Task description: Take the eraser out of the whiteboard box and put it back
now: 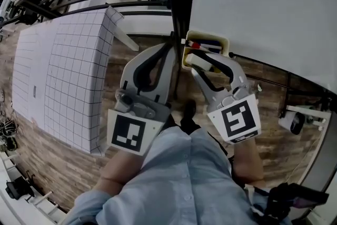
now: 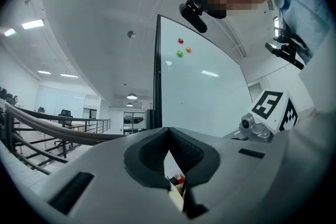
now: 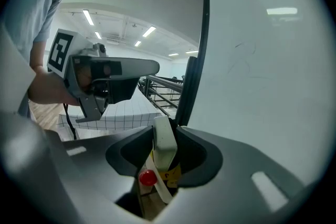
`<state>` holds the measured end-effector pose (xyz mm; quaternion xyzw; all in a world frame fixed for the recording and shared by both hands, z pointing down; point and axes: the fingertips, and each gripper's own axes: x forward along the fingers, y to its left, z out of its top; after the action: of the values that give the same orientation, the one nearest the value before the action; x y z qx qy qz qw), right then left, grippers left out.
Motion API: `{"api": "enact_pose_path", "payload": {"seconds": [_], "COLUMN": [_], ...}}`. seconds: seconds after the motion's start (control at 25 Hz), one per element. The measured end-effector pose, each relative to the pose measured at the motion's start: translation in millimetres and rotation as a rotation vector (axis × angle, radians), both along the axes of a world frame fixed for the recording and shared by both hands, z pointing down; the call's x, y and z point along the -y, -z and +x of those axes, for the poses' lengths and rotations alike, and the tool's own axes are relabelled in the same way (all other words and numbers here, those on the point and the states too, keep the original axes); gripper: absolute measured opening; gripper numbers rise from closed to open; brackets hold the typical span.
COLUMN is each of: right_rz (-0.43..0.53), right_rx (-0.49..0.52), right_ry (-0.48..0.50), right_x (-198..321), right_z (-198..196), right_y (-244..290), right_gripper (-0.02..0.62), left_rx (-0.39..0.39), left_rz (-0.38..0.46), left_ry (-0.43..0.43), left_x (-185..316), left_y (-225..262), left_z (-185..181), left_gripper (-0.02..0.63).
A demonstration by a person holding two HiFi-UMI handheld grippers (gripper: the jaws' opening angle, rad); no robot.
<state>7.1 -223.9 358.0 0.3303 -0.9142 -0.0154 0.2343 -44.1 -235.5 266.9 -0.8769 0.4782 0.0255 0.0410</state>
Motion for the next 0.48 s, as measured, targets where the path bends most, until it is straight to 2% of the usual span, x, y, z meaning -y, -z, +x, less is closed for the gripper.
{"api": "enact_pose_path", "payload": {"seconds": [0.48], "right_rz": [-0.117], "right_rx": [-0.074], "right_ry": [-0.041], "right_x": [11], "right_z": [-11], "right_y": [-42], "right_gripper": [0.147], "left_rx": [0.005], "left_rz": [-0.016], "left_ry": [-0.042], "left_x": [9], "left_y": [-3], "left_z": [-9], "left_gripper": [-0.002]}}
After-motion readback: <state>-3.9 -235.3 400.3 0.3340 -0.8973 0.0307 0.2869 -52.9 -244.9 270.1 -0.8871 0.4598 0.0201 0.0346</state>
